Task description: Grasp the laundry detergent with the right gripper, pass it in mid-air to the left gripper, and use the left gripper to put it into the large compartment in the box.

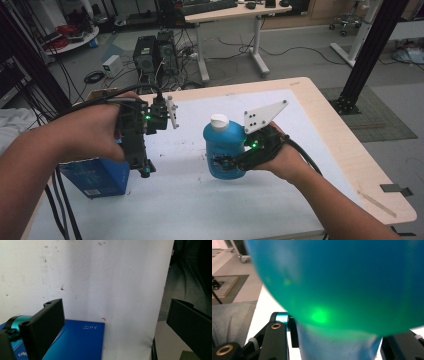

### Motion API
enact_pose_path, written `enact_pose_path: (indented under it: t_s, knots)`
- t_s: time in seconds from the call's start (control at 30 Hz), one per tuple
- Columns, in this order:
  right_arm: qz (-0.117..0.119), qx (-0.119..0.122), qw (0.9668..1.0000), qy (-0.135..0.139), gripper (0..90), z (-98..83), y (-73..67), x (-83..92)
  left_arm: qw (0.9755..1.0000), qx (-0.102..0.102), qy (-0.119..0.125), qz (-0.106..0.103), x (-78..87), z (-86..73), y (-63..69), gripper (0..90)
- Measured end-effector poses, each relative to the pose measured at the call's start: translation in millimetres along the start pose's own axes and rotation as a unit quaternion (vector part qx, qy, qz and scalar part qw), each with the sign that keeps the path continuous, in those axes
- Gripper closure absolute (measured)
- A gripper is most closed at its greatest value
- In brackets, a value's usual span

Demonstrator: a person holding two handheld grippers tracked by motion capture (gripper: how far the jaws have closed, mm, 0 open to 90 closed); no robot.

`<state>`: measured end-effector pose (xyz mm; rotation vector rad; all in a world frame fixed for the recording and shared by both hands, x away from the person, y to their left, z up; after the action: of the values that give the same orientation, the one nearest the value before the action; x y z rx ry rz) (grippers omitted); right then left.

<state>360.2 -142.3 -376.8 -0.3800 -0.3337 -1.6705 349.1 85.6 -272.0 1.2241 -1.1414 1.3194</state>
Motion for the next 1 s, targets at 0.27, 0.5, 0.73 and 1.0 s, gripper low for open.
enact_pose_path:
  t_s: [0.27,0.5,0.73,1.0]
  knots:
    - [0.032,0.010,0.9993,-0.014,46.7,0.0,-6.7,-24.5,0.9999,-0.010,-0.001,-0.003,-0.4,14.1,0.6,1.7]
    - [0.064,0.014,0.9978,-0.015,46.7,4.2,-12.7,-49.8,0.9998,-0.017,0.002,-0.005,-0.7,24.3,1.5,1.7]
    - [0.085,0.021,0.9960,-0.015,46.8,13.5,-17.9,-68.6,0.9997,-0.023,0.001,-0.004,-0.4,28.8,3.6,1.7]
    - [0.099,0.025,0.9947,-0.012,46.8,23.6,-21.3,-86.1,0.9995,-0.031,-0.001,-0.003,-1.7,32.2,7.3,1.7]
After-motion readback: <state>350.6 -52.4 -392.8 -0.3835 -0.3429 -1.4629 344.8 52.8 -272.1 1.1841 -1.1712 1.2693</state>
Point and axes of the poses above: each handheld gripper's, and its own axes: x roughly backward along the jaws, z roughly out of its top, y roughly to its right, the point moved 3 cm from there along -x, roughly forward along the jaws
